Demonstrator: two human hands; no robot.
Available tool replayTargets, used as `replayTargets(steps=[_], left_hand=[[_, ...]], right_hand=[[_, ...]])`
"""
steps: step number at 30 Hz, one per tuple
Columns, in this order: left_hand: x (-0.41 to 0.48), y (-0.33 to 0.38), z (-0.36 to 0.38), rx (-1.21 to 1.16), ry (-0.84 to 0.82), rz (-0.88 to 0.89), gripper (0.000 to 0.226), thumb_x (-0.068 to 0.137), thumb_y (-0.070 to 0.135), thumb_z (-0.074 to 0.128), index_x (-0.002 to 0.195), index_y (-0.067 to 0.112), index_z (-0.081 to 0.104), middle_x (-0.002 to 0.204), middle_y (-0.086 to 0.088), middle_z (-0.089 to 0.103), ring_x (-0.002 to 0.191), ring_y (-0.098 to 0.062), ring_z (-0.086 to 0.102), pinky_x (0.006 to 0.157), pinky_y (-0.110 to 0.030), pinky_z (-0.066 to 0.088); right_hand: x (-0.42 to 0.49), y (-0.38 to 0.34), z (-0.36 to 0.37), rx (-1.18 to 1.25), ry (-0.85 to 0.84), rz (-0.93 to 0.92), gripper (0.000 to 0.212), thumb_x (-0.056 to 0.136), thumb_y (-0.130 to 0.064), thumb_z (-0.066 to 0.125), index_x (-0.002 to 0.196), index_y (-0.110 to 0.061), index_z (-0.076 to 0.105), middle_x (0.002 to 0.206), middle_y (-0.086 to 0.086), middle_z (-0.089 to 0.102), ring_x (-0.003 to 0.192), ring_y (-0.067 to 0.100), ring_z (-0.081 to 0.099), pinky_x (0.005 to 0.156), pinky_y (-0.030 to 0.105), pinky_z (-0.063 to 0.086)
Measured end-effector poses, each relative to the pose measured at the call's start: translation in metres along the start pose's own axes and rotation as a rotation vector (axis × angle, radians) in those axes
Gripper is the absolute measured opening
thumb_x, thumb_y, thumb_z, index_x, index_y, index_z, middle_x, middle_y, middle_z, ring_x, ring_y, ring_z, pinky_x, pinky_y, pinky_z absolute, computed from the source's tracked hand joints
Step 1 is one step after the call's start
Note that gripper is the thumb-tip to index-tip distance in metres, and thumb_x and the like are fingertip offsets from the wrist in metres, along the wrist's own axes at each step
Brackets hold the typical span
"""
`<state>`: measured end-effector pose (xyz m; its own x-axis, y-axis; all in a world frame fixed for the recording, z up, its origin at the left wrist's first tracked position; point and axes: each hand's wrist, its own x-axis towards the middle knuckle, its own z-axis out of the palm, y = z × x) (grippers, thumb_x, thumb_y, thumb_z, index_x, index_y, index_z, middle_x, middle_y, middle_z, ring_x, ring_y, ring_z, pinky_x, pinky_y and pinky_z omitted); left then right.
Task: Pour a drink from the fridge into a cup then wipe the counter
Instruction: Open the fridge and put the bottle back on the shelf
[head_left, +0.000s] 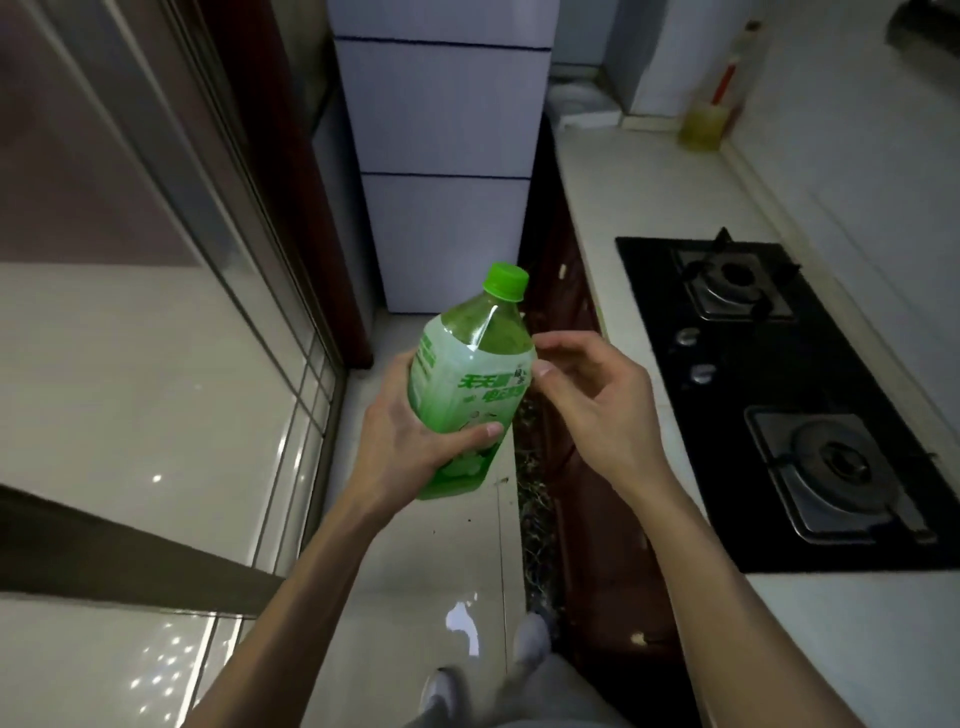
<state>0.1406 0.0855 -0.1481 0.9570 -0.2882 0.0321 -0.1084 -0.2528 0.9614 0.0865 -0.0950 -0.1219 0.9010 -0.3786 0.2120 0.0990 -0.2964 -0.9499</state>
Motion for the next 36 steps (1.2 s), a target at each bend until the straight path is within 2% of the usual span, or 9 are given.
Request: replayTargets(steps=[2,4,9,15,24,29,33,36], left_hand=[[0.007,0.003,-0.003,-0.002,0.05,-0.018,0.082,0.053,0.023,0.094,0.122,0.026,0.049,0.107,0.013,0.064,0.096,0.004,0.063,0.076,-0.014,0.052],[0.015,0.004,-0.005,-0.001,0.109,-0.036,0.083,0.053,0.022,0.094,0.123,0.025,0.049,0.107,0.011,0.065,0.096,0.002,0.064,0.075,-0.016,0.053],[0.036,0.013,-0.002,0.056,0.238,-0.071,0.083,0.05,0.032,0.094,0.12,0.026,0.05,0.105,0.011,0.066,0.096,-0.005,0.065,0.081,-0.033,0.058],[0.065,0.014,0.01,0.072,0.319,-0.118,0.08,0.049,0.034,0.093,0.117,0.027,0.051,0.103,0.009,0.067,0.095,-0.008,0.066,0.081,-0.039,0.059],[0.146,-0.017,0.0,0.078,0.274,-0.141,0.085,0.047,0.04,0.091,0.119,0.026,0.05,0.105,0.008,0.065,0.096,-0.009,0.065,0.08,-0.039,0.059],[0.216,-0.037,-0.039,0.067,0.226,-0.103,0.089,0.046,0.045,0.09,0.123,0.026,0.049,0.107,0.009,0.065,0.098,-0.011,0.065,0.082,-0.042,0.058],[0.268,-0.044,-0.076,0.058,0.194,-0.095,0.09,0.045,0.048,0.089,0.122,0.024,0.049,0.105,0.009,0.066,0.095,-0.01,0.066,0.08,-0.042,0.059],[0.303,-0.047,-0.101,0.056,0.181,-0.089,0.085,0.046,0.045,0.09,0.118,0.026,0.05,0.102,0.011,0.067,0.094,-0.008,0.066,0.079,-0.04,0.059]], right_hand=[[0.019,0.002,0.006,0.012,-0.05,-0.033,0.018,0.088,-0.011,0.068,0.106,-0.012,0.069,0.102,0.001,0.071,0.09,0.014,0.069,0.083,0.037,0.058],[0.037,0.005,0.01,0.027,-0.105,-0.066,0.018,0.088,-0.011,0.068,0.105,-0.014,0.069,0.102,0.002,0.071,0.09,0.012,0.068,0.082,0.032,0.057],[0.078,0.011,0.013,0.066,-0.216,-0.117,0.018,0.087,-0.01,0.068,0.104,-0.017,0.068,0.1,-0.001,0.069,0.085,0.007,0.066,0.077,0.02,0.053],[0.124,0.025,0.013,0.106,-0.303,-0.124,0.018,0.087,-0.008,0.068,0.104,-0.015,0.068,0.096,0.001,0.07,0.083,0.008,0.066,0.074,0.019,0.053],[0.195,0.052,0.044,0.045,-0.285,-0.086,0.016,0.087,-0.01,0.069,0.103,-0.013,0.069,0.094,0.001,0.071,0.083,0.011,0.068,0.075,0.024,0.056],[0.247,0.052,0.092,0.004,-0.211,-0.109,0.015,0.087,-0.01,0.067,0.101,-0.013,0.068,0.094,0.002,0.07,0.083,0.008,0.067,0.073,0.015,0.051],[0.288,0.045,0.132,-0.015,-0.178,-0.089,0.016,0.086,-0.016,0.066,0.102,-0.014,0.069,0.093,0.003,0.07,0.084,0.011,0.068,0.074,0.018,0.052],[0.316,0.038,0.16,-0.03,-0.153,-0.089,0.016,0.088,-0.013,0.067,0.103,-0.013,0.069,0.095,0.002,0.07,0.085,0.009,0.067,0.074,0.016,0.051]])
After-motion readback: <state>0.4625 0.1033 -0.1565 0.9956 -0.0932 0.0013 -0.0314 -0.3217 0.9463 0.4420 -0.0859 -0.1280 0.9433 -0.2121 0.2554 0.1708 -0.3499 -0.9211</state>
